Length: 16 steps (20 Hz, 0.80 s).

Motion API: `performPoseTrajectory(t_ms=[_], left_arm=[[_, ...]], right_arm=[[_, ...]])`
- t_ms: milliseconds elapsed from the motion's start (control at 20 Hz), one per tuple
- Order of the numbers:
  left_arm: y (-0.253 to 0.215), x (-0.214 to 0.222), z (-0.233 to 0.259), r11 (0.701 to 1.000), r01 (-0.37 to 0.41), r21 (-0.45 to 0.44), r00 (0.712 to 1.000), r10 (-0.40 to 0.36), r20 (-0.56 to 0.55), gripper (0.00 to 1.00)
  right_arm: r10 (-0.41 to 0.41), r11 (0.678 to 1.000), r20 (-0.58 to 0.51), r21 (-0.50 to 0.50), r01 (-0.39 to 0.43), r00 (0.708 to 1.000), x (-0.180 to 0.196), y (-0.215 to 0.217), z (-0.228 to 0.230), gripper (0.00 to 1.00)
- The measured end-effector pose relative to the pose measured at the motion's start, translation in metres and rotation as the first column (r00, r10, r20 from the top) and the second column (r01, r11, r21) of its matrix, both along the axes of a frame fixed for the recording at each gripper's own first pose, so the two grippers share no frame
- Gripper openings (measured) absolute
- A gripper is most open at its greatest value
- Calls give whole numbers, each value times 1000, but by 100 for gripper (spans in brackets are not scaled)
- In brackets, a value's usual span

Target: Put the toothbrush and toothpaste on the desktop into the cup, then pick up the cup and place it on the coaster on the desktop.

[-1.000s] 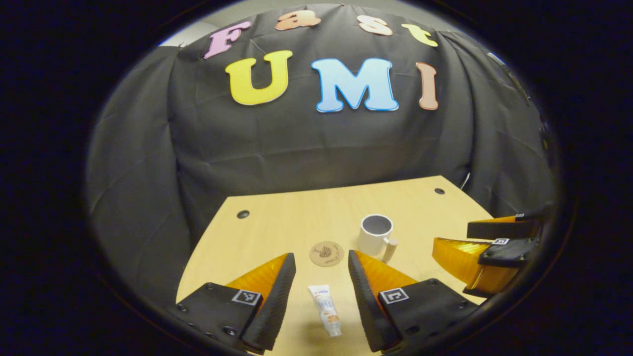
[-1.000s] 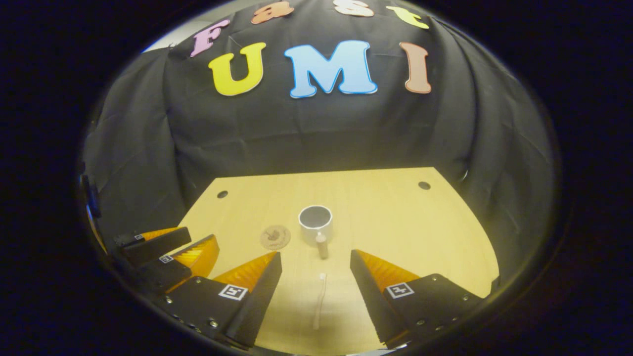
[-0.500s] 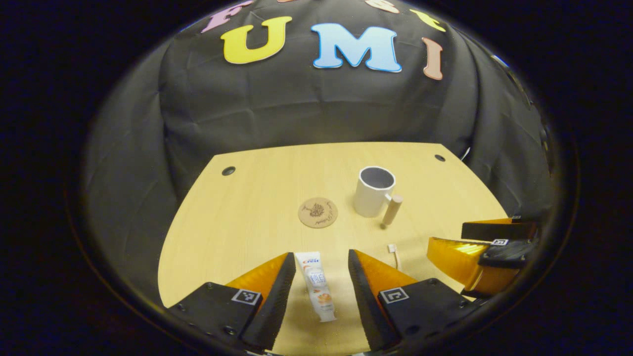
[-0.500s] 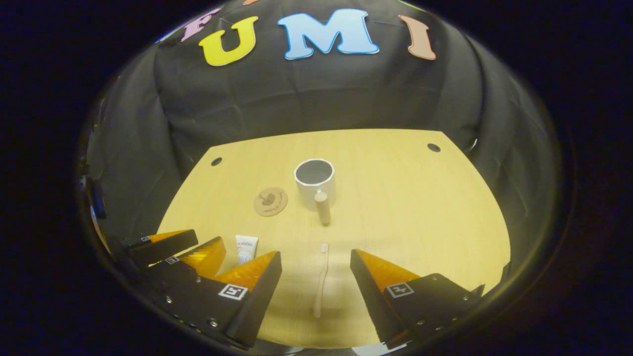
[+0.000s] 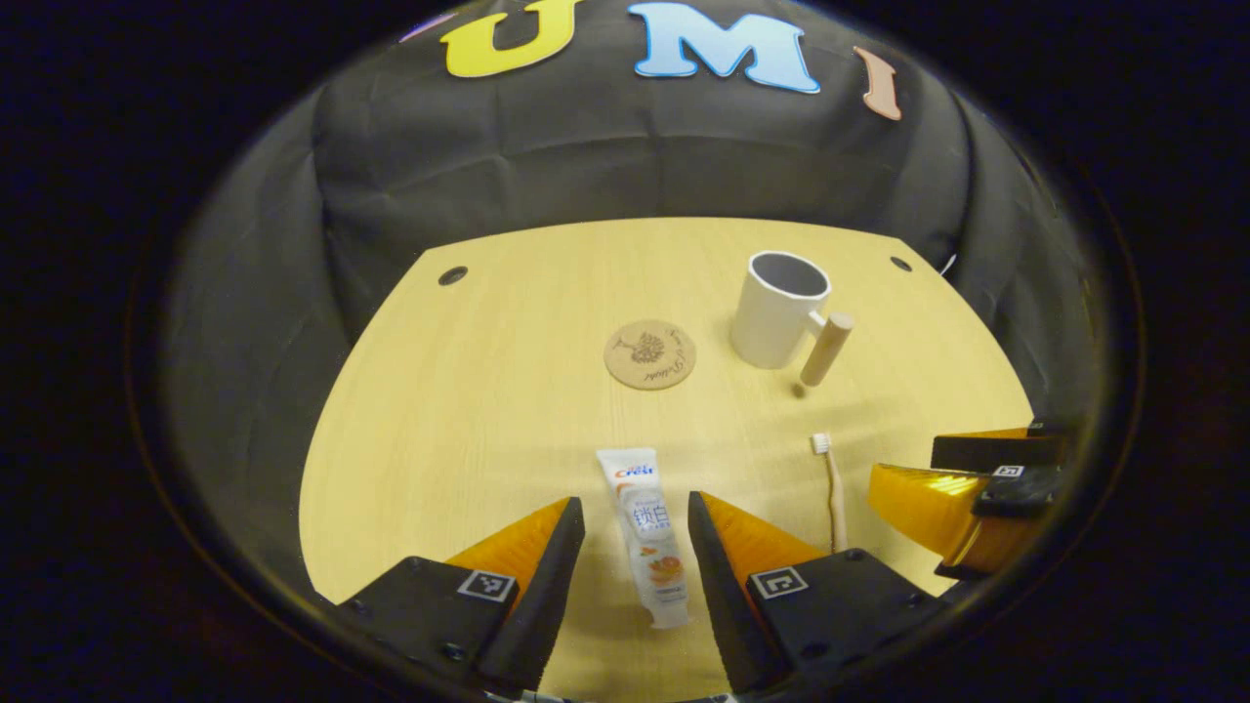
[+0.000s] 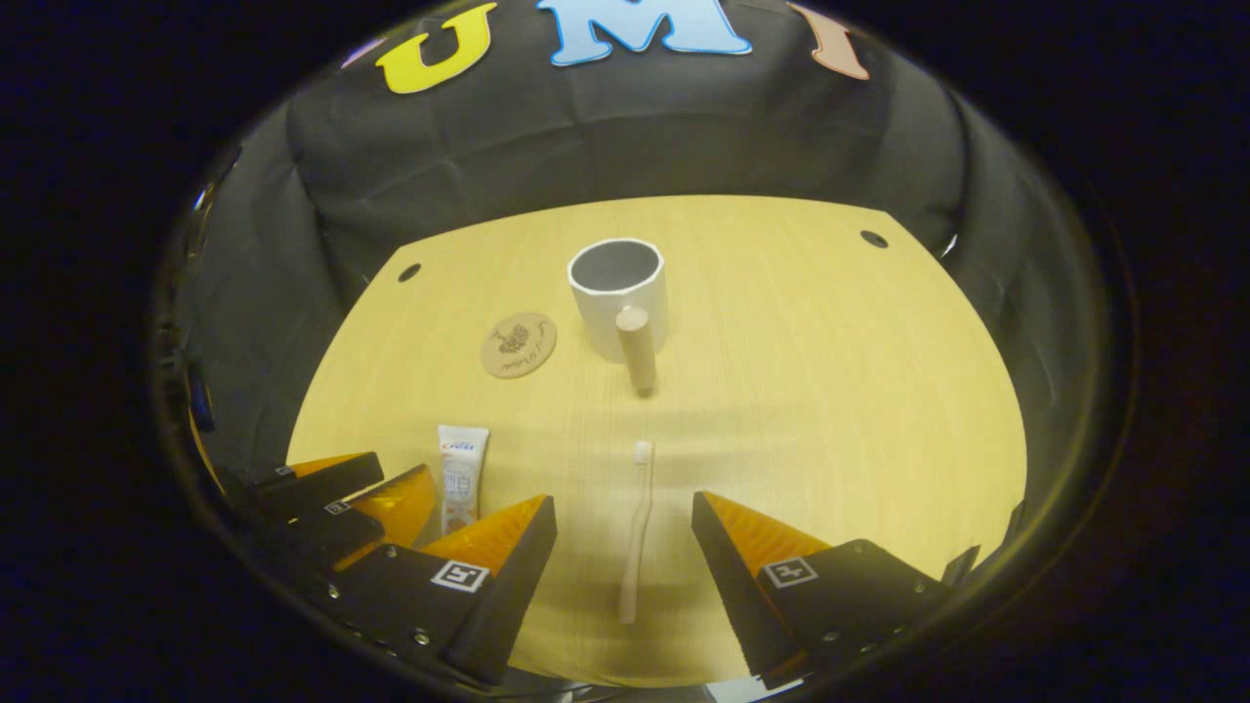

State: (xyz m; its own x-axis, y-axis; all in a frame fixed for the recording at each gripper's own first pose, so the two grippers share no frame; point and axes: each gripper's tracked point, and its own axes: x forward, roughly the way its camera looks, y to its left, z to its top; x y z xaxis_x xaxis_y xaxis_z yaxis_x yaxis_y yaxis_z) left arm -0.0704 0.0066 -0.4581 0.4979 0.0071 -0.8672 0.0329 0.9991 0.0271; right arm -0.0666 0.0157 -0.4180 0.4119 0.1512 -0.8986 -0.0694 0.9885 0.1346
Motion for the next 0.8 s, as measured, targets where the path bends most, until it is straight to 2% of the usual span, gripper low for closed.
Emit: performPoseTrajectory(t_ms=[350,400,450,800], left_arm=[[15,-19,-41,999,-38,21,989,40,-142,74],[15,-20,-45,999,-44,18,987,46,-156,80],[15,-19,-48,999,-45,20,986,47,-159,74],[12,-15,-60,999,-42,20,980,45,-196,74]], right_arm=[[-12,1000,-119,-13,11,993,-11,4,-43,86],[-16,1000,-135,-15,14,991,-11,4,-48,86],[-21,1000,-148,-18,18,989,-12,4,-54,86],[-27,999,-214,-43,18,977,-14,5,-73,86]])
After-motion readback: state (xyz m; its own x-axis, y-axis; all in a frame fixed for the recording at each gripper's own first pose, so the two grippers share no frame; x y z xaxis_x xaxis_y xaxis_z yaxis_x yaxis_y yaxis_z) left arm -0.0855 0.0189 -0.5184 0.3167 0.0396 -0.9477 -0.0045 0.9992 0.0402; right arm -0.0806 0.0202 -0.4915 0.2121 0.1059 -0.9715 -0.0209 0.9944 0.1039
